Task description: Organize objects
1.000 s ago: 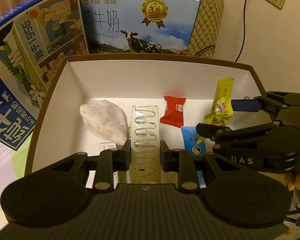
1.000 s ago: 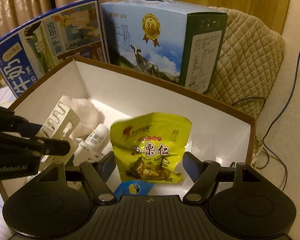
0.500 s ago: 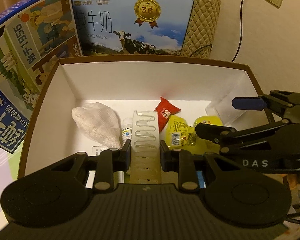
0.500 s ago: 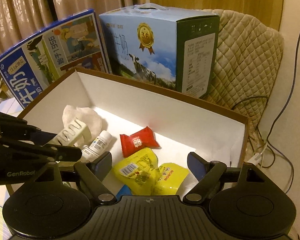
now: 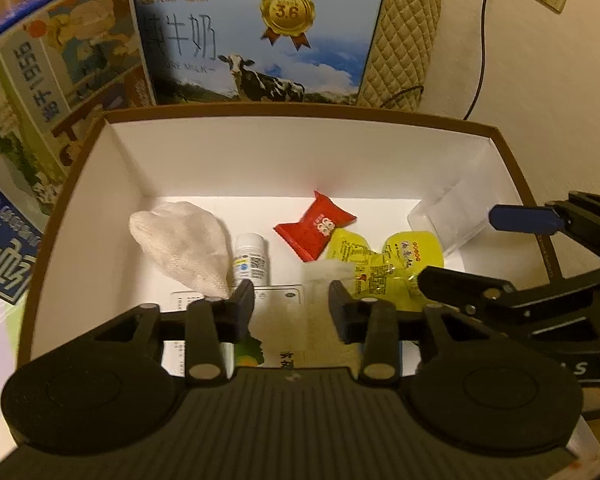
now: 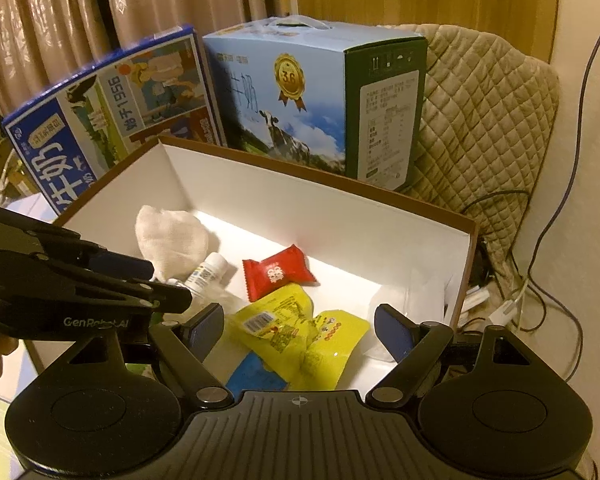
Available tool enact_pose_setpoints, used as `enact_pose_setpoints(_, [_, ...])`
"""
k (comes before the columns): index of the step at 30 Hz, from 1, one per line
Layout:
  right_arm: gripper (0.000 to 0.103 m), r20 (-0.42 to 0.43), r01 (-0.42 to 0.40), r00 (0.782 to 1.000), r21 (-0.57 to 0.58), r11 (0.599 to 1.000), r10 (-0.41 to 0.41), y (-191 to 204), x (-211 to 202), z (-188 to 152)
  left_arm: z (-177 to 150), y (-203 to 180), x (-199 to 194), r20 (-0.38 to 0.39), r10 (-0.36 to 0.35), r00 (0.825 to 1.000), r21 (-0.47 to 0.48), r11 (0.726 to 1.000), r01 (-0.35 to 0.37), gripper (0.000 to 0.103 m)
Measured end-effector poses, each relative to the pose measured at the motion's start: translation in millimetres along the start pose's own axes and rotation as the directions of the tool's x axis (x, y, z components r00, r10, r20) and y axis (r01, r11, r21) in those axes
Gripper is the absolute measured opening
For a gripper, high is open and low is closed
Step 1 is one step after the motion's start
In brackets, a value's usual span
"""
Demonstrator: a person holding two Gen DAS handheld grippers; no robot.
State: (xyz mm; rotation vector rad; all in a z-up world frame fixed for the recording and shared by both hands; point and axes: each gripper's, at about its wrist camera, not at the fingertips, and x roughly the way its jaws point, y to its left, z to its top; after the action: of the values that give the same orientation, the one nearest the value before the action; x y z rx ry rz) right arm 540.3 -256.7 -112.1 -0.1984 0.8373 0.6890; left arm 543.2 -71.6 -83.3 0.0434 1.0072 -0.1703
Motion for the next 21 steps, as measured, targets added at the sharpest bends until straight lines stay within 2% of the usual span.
enact_pose_setpoints(4, [0.08, 0.01, -0.019, 1.0, 0.003, 1.0, 0.019, 3.7, -10.5, -2.9, -1.7, -0.1, -10.1, 0.011, 0.02, 1.0, 0.007, 1.0, -0.02, 0.05])
enact_pose_setpoints(8, [0.08, 0.017, -0.034, 0.999, 0.011, 0.999, 0.034, 6.6, -23.5, -8.3, -5.6, -0.5, -24.5, 0.022, 0.033, 0.999, 0.006, 0.999, -0.033, 0.055])
enact_pose_setpoints(10, [0.08, 0.021, -0.042, 0.999, 0.018, 0.999, 0.042, 7.4, -30.1, -11.0, -8.2, -0.8, -32.2, 0.031, 0.04, 0.999, -0.002, 0.999, -0.04, 0.063])
enact_pose_setpoints(14, [0.08, 0.027, -0.055, 0.998, 0.032, 0.998, 0.055, 8.7, -44.7, -18.1, -14.3, -2.5, -48.8, 0.046, 0.041, 0.998, -0.02, 0.999, -0.04, 0.067])
enact_pose_setpoints(21, [0.08, 0.051, -0.082, 0.996, 0.06, 0.995, 0.079, 9.7, -82.5, -38.6, -39.5, -5.2, -87.5, 0.083, 0.053, 0.995, -0.066, 0.997, -0.048, 0.081])
